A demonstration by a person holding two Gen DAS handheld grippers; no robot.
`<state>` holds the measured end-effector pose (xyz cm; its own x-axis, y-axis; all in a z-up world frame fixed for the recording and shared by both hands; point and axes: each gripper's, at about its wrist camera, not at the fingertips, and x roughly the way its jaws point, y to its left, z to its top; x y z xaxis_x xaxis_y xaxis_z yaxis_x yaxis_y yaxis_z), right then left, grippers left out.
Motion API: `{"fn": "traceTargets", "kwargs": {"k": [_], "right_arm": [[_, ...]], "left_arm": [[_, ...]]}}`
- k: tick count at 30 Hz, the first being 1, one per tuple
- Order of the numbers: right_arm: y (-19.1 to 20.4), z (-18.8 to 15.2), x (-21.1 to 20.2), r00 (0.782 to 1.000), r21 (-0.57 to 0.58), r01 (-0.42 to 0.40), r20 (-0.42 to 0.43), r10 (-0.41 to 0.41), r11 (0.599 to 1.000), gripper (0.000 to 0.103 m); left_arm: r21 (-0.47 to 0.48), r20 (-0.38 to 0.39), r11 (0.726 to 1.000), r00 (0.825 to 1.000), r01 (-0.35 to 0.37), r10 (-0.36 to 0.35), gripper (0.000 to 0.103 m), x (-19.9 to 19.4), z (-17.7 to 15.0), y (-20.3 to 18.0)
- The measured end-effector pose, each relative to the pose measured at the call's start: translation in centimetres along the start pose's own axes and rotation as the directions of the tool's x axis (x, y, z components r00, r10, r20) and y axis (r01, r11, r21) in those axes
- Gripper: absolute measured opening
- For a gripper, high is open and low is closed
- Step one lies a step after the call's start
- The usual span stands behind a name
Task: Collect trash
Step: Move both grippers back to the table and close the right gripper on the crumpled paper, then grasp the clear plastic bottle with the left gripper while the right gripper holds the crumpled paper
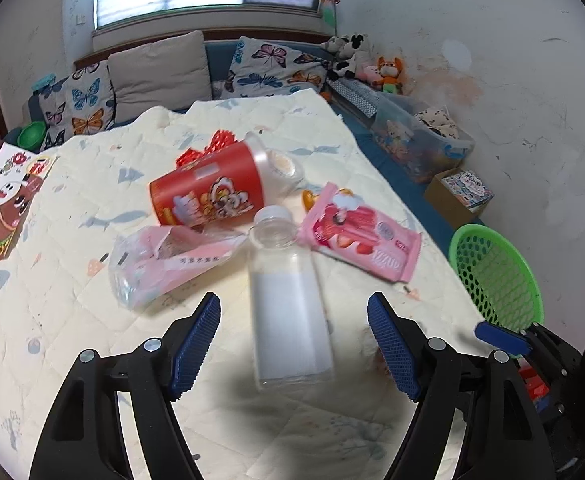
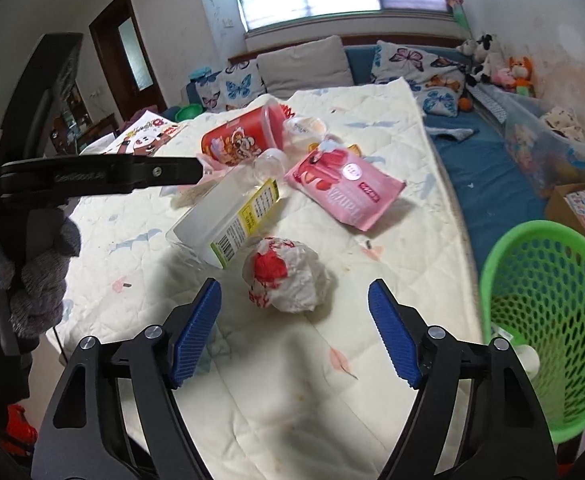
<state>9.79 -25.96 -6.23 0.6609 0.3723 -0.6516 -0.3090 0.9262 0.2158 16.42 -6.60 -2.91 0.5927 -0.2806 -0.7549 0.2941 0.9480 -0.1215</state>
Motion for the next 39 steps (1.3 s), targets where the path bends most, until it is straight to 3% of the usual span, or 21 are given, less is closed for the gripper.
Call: {"fn": "traceTargets", "kwargs": {"k": [10,20,32,39], "right_arm": [[-0.2,0.7,3.8,0.999,0.009,-0.006,-0.045,0.006,1.000,0.068],[-0.3,0.1,4.1,0.999,0.009,-0.010,-0.047,0.010,1.000,0.044],[-1.4,0.0,1.1,1.000,0.026,0.011,0.005,-0.011,1.000,0.043],[-1.4,0.0,-0.1,1.000,0.025,0.018,0.021,-0.018,1.000,0.043]], "left_arm": [[-0.013,-0.032,1.000,0.999,-0.004,0.003,0.074,1.0,-1.6,1.1],[-0.012,-0.049,1.000,0.999,0.012,-0.013,0.074,2.1,-3.0,0.7],[0.010,-0.030,0.999,0.999,-0.044,0.044,0.074,4.0,-3.9,-0.9],[-0.026,-0.031,0.995,0.995,-0.093,0.092,0.074,5.4,-4.2,-1.0]]}}
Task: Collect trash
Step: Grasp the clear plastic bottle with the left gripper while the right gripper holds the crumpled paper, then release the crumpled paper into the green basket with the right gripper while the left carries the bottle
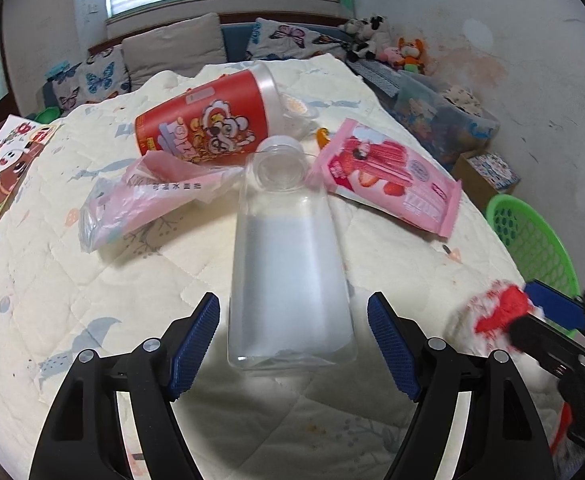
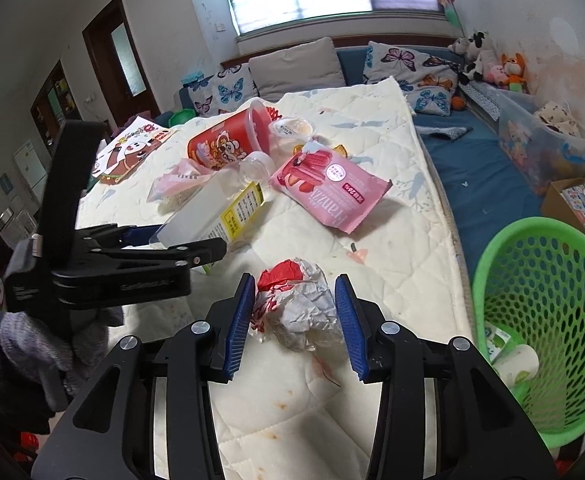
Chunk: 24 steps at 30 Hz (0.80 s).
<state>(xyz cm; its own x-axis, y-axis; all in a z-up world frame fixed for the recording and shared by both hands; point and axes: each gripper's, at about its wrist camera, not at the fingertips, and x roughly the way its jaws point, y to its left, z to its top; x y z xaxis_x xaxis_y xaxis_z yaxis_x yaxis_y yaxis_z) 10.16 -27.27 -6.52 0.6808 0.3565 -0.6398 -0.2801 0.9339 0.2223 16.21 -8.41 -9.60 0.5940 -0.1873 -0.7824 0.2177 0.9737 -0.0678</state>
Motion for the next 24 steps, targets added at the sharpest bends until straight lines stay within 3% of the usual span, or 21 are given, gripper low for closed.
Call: {"fn": "traceTargets", "kwargs": {"k": [2,5,13,24], "right_arm": [[-0.1,-0.1,-0.2,1.000,0.004,0.002,0.003,-0.002,1.000,0.042],[-0.3,-0.2,-0.5,1.000,0.009,0.005,0.007,-0.005,1.000,0.042],[-0.7,-0.1,-1.1,1.000,0.027,0.006,0.024,-0.006,1.000,0.042],[-1.0,0.4,-3.0,0.997,0.046,0.003,0.073,-0.007,0.999,0.042]], "left_arm": [[-0.024,-0.001,1.000,1.000,-0.005,0.005,0.069,0.3,0.1,0.2],[-0.031,-0.004,0.999,1.000,-0.016,0.016,0.054,0.6,0.1,0.2],[-0.030,0.044,0.999,0.999,-0.031,0.032,0.052,-1.8,0.4,0.4],[0.017,0.131,1.000,0.991,0.001,-0.003,0.052,-7.3,3.6,0.5]]}}
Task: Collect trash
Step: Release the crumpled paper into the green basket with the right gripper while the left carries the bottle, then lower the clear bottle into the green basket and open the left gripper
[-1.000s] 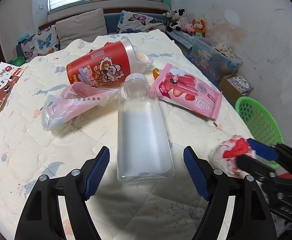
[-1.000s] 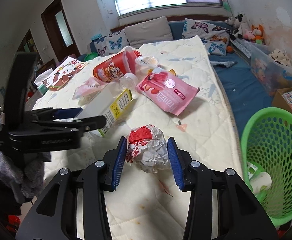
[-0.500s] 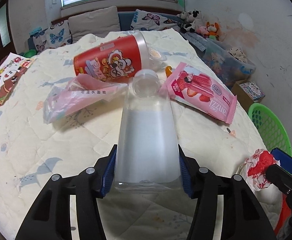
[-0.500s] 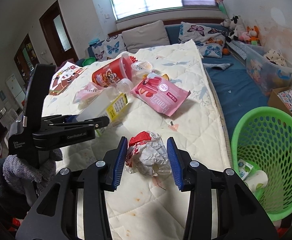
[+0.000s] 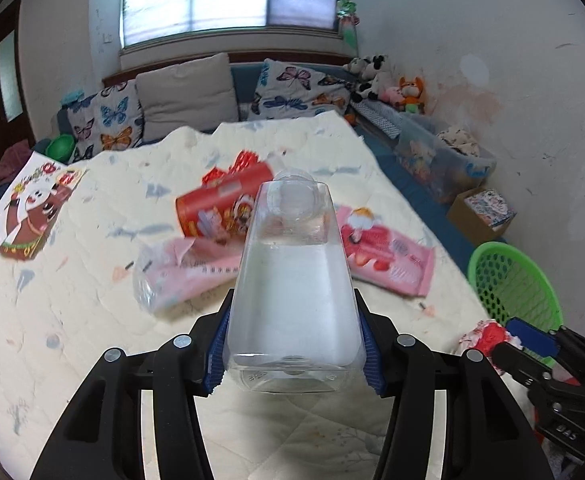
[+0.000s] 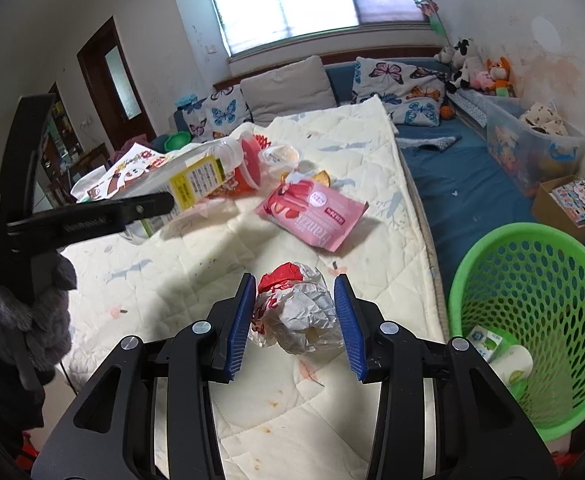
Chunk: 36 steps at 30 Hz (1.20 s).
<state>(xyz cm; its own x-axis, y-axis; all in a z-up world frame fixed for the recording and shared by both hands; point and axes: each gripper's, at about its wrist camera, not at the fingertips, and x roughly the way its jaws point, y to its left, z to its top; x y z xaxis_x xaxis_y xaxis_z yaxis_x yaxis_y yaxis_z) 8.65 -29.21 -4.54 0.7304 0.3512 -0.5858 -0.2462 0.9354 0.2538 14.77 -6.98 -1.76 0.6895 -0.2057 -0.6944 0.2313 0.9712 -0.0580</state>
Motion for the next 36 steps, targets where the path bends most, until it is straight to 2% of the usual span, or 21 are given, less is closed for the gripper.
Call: {"fn": "traceTargets", "kwargs": {"k": [9,15,26,30,32,35,36], "right_arm": [[-2.3,-0.1,-2.5,0.998,0.043,0.050,0.036,-0.051,0.998,0.041],[-5.6,-0.6,-5.0,0.990,0.098,0.120,0.061,-0.127,0.988,0.041],[-14.7,-2.4,-7.6,0.946,0.199,0.318,-0.005,-0.324,0.927,0.042],[-17.4,-3.4,-7.2,0.930,0.240,0.363,-0.035,-0.365,0.901,0.044],[-18.5,-3.9,-7.0,0.930,0.266,0.364,-0.044,-0.366,0.893,0.046],[-19.5,-4.3,-7.1,0.926,0.294,0.371,-0.044,-0.375,0.881,0.057],[-19.7,-4.4,-7.3,0.925,0.303,0.372,-0.039,-0.379,0.877,0.057]], "left_arm": [[0.118,-0.004,0.990,0.997,0.077,-0.077,0.052,-1.4,0.8,-4.0],[0.189,-0.028,0.970,0.988,0.155,-0.152,0.052,-1.3,0.8,-8.6],[0.275,-0.121,0.915,0.955,0.295,-0.271,0.052,0.4,0.5,-16.5],[0.306,-0.162,0.897,0.946,0.320,-0.282,0.052,1.3,0.3,-18.9],[0.316,-0.191,0.887,0.938,0.337,-0.288,0.052,1.9,0.2,-20.1],[0.335,-0.229,0.873,0.929,0.355,-0.290,0.052,3.0,0.3,-21.7],[0.349,-0.240,0.867,0.929,0.354,-0.283,0.052,3.4,0.2,-22.5]]}}
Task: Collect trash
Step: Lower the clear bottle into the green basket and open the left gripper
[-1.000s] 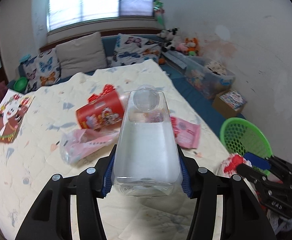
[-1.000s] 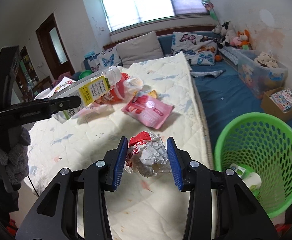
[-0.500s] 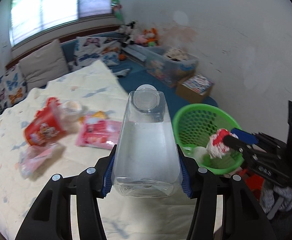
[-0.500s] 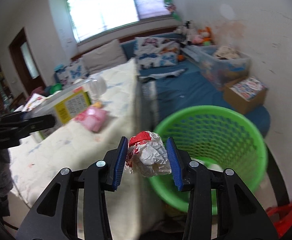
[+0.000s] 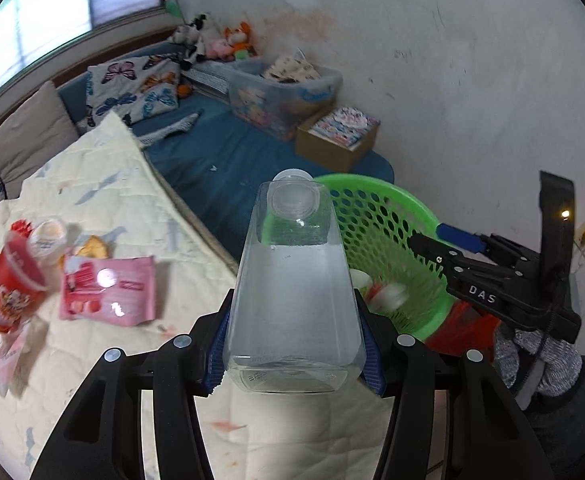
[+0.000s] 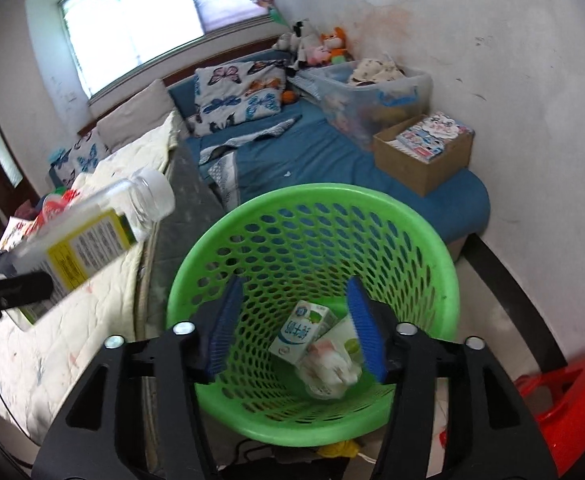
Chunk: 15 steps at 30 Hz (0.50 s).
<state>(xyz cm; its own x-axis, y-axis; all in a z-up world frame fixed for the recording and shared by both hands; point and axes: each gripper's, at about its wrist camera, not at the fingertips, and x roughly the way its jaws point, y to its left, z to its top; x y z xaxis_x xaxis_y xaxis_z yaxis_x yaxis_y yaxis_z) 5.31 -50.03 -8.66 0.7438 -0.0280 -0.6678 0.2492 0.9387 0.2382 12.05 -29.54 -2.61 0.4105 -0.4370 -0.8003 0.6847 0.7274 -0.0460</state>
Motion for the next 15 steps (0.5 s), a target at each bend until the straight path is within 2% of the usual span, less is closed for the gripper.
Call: {"fn": "traceTargets", "kwargs": {"k": [5,15], "right_arm": [[-1.1,-0.7,-1.2,1.000,0.015,0.003,0.018,-0.003,1.000,0.057],[-2.9,-1.6,-3.0,0.999,0.058,-0.001,0.040,-0.001,0.998,0.060]], "left_arm": [[0.068,-0.053,0.997,0.998,0.022,-0.019,0.052,2.2,0.9,-2.3],[0.087,-0.155,0.994,0.987,0.063,-0.049,0.052,7.1,3.0,-5.2]]}}
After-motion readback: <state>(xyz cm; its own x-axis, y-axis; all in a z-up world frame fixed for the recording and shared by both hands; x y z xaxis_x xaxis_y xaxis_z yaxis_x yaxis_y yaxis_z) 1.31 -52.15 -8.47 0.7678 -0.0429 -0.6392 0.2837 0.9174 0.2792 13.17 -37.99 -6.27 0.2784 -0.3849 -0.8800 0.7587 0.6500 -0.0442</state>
